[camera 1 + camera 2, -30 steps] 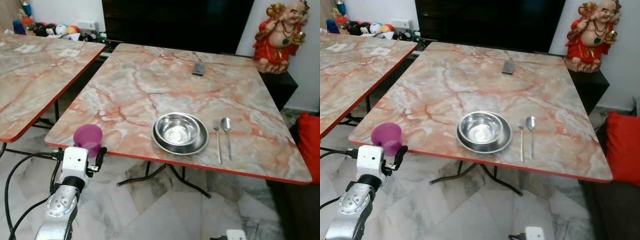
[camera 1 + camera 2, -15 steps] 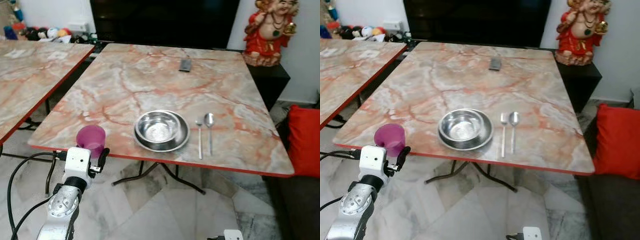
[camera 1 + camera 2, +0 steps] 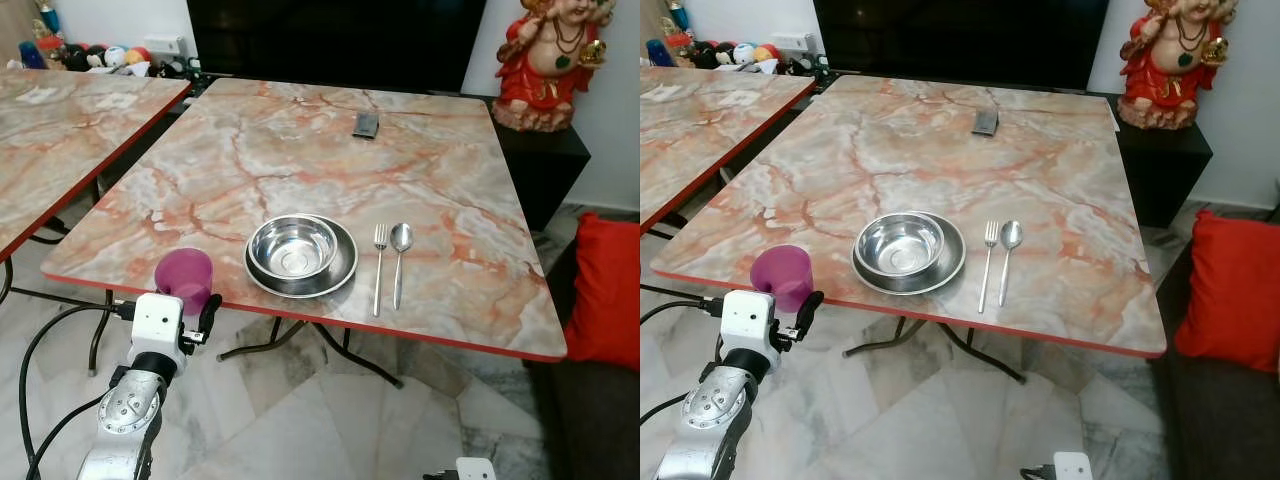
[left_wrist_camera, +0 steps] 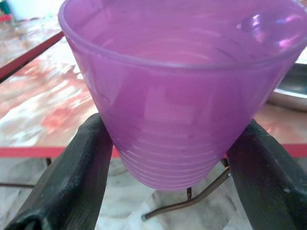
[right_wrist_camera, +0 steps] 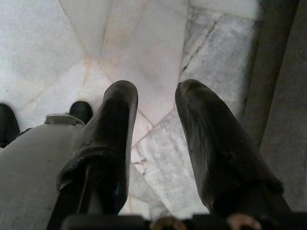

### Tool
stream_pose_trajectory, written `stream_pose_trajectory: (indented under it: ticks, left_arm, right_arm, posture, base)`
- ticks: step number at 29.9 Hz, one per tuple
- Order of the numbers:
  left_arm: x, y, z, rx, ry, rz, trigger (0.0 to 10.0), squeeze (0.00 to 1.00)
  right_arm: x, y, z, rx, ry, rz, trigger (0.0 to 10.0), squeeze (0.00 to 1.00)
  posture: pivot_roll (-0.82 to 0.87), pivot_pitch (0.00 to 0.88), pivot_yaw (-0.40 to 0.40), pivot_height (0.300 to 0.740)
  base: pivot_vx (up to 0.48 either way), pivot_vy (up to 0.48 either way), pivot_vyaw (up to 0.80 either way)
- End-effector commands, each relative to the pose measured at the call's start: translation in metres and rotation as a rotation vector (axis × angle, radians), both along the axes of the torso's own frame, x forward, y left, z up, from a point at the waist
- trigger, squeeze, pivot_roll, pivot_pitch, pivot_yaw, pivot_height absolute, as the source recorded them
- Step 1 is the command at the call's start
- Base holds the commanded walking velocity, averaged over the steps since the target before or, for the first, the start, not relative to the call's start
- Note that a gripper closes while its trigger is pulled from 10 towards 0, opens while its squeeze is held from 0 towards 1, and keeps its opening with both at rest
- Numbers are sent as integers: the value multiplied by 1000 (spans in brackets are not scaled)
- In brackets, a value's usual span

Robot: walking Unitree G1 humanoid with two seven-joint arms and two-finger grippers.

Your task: Setting the table

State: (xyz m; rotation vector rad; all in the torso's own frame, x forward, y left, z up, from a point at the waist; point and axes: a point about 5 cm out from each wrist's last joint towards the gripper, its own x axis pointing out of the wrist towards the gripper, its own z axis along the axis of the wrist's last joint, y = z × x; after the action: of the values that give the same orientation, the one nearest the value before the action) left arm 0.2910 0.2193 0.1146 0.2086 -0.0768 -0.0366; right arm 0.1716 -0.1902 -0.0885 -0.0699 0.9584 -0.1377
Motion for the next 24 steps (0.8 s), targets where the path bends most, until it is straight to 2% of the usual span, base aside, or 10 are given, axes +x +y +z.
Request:
stream_pose_trajectory:
  ticks: [1,13,19,24]
  left_arm:
    - [-2,6,3,-12,-1,10,10000,0]
    - [-2,15,5,-36,3,36,10000,0]
    - [-2,16,6,-35,0,35,10000,0]
    - [-2,15,6,-38,-1,29,10000,0]
  right_arm:
    - [-4,3,-2,9,14,-2,10000,0]
    - [-4,5,-3,9,23,18,10000,0]
    - [-4,6,-3,10,22,33,10000,0]
    - [-6,6,-3,17,24,12,10000,0]
  posture:
    - [41,110,-42,740]
    - [44,113,-39,740]
    - [45,114,-40,740]
    - [44,112,-38,740]
  base:
    - [0,0,0]
    - [0,0,0]
    - [252,0,566]
    - [254,0,0]
